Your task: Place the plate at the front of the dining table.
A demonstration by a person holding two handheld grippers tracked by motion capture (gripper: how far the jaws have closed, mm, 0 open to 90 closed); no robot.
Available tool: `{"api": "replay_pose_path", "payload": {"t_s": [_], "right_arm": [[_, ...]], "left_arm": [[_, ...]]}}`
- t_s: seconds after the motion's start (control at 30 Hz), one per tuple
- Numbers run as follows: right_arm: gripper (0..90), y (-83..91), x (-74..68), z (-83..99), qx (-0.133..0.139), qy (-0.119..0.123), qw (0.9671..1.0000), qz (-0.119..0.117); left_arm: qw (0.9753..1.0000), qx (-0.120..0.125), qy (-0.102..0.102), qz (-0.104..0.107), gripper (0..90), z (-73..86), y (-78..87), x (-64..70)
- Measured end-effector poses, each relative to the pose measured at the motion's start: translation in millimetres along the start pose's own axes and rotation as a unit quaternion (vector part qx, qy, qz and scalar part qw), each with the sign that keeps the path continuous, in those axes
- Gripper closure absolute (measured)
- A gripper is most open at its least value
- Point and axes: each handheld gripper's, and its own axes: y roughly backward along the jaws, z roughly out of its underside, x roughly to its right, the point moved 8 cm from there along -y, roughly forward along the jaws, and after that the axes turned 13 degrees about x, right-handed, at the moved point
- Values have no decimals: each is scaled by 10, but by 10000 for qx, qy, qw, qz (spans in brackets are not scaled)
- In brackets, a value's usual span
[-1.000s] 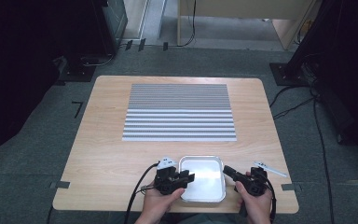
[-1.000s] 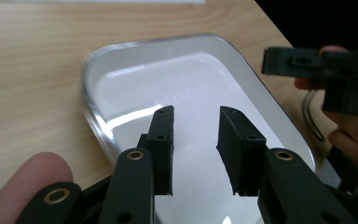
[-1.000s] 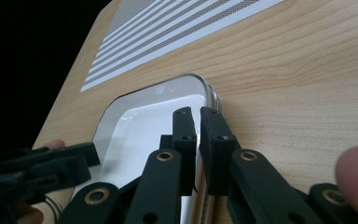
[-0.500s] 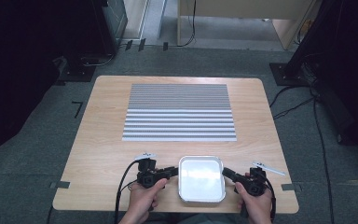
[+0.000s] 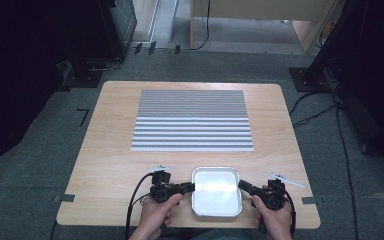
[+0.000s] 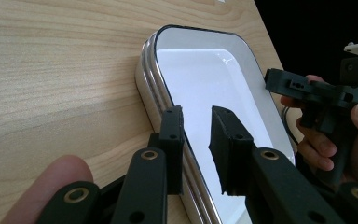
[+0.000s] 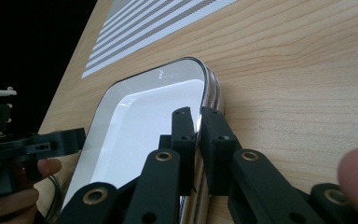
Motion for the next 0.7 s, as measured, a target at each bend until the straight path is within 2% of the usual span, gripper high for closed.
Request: {"api": "replay_pose_path", "payload": {"t_s": [0.53,0.7], "right_arm": [[857,-4,12,-9,44,3,10000,-22],[861,23,-5,-46,174,11,9998,-14]], "left_arm": [[10000,19,6,21,743,-21,-27,21],[9999,87,-6,91,731,-41,-28,66]]}}
